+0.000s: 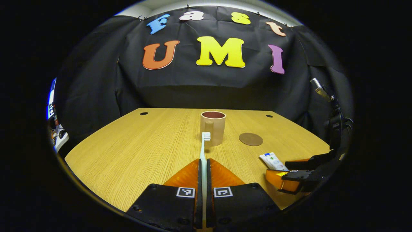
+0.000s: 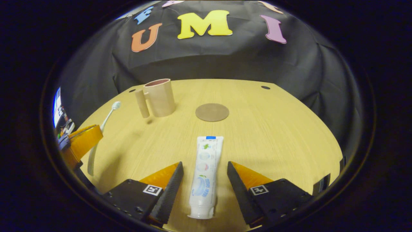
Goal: Put the toothbrush and toothpaste on the desktop into the cup, then pick up the cup and place it on the coaster on the desktop.
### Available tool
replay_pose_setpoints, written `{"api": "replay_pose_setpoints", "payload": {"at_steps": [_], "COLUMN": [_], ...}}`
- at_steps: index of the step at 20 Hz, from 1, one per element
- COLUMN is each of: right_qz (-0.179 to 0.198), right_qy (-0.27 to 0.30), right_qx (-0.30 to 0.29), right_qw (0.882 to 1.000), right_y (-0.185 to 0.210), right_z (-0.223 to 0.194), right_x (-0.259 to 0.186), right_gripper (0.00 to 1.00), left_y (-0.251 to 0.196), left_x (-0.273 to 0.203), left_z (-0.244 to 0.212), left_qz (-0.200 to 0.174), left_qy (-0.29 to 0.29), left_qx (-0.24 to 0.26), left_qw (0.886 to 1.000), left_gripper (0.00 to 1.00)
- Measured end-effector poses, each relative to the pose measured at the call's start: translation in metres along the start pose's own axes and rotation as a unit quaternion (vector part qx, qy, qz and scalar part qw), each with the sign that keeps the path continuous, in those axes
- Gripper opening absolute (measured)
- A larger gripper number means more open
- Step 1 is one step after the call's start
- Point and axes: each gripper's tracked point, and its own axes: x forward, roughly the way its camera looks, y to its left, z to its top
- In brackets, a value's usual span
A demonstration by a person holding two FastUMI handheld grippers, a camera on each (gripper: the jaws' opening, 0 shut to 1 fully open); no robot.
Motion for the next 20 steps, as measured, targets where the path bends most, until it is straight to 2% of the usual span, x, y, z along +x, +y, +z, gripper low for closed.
{"api": "replay_pose_setpoints", "payload": {"at_steps": [1, 3, 4, 5, 7, 9, 11, 15, 20], "right_qz": [-0.001, 0.000, 0.006, 0.010, 0.018, 0.031, 0.040, 0.044, 0.055], "right_qy": [-0.001, -0.001, -0.002, 0.000, 0.000, 0.001, -0.003, -0.032, -0.070], "right_qx": [0.001, 0.007, 0.012, 0.020, 0.024, 0.025, 0.028, 0.025, 0.026], "right_qw": [1.000, 1.000, 1.000, 1.000, 1.000, 0.999, 0.999, 0.998, 0.996], "right_y": [-0.002, -0.004, -0.004, -0.001, -0.007, -0.007, -0.008, -0.012, -0.017], "right_z": [0.000, -0.001, 0.000, -0.001, -0.001, -0.001, 0.001, 0.007, 0.030], "right_x": [0.000, 0.001, 0.001, 0.001, 0.001, -0.001, 0.000, -0.004, -0.019], "right_gripper": [0.72, 0.61, 0.60, 0.51, 0.38, 0.35, 0.26, 0.25, 0.22], "left_y": [0.001, 0.002, 0.002, 0.003, -0.001, -0.002, -0.002, 0.000, -0.003], "left_x": [-0.002, -0.004, -0.005, -0.004, -0.005, -0.002, 0.002, 0.011, 0.027], "left_z": [0.005, 0.015, 0.018, 0.020, 0.025, 0.030, 0.040, 0.065, 0.111], "left_qz": [0.001, 0.002, 0.002, 0.002, 0.004, 0.004, 0.010, 0.013, 0.004], "left_qy": [-0.009, -0.026, -0.032, -0.036, -0.039, -0.041, -0.045, -0.067, -0.090], "left_qx": [-0.002, 0.001, 0.003, 0.005, 0.009, 0.008, 0.007, 0.018, 0.001], "left_qw": [1.000, 1.000, 0.999, 0.999, 0.999, 0.999, 0.999, 0.997, 0.996], "left_gripper": [0.07, 0.07, 0.07, 0.07, 0.07, 0.07, 0.07, 0.07, 0.07]}}
